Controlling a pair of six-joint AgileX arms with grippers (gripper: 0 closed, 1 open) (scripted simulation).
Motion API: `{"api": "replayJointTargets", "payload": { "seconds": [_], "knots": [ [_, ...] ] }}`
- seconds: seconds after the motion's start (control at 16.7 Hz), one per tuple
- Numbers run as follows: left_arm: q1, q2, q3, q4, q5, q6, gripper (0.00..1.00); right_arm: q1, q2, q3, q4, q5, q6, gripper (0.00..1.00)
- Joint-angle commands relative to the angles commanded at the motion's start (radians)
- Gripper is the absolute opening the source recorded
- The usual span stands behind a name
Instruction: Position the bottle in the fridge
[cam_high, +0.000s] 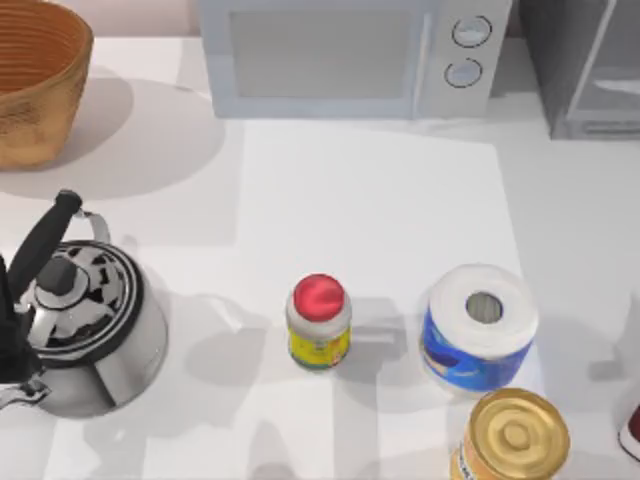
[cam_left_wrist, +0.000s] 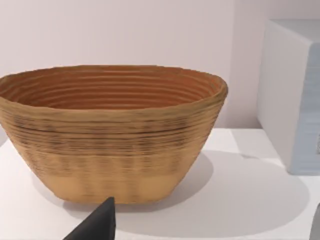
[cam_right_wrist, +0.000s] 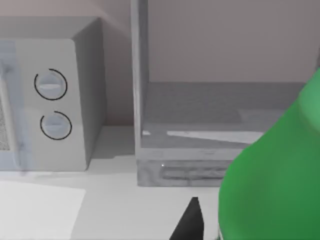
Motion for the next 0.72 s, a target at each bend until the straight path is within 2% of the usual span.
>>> {"api": "replayJointTargets", "payload": {
  "seconds": [0.36,0.72],
  "knots": [
    [0.0,0.0,0.0,0.0,0.0,0.0,1.0,-0.036,0.149,0.117,0.131,-0.018,0.0,0.01],
    [0.0,0.0,0.0,0.0,0.0,0.0,1.0,-0.103,0.662,0.414,0.466,-0.097,0.002,0.01]
  ]
}}
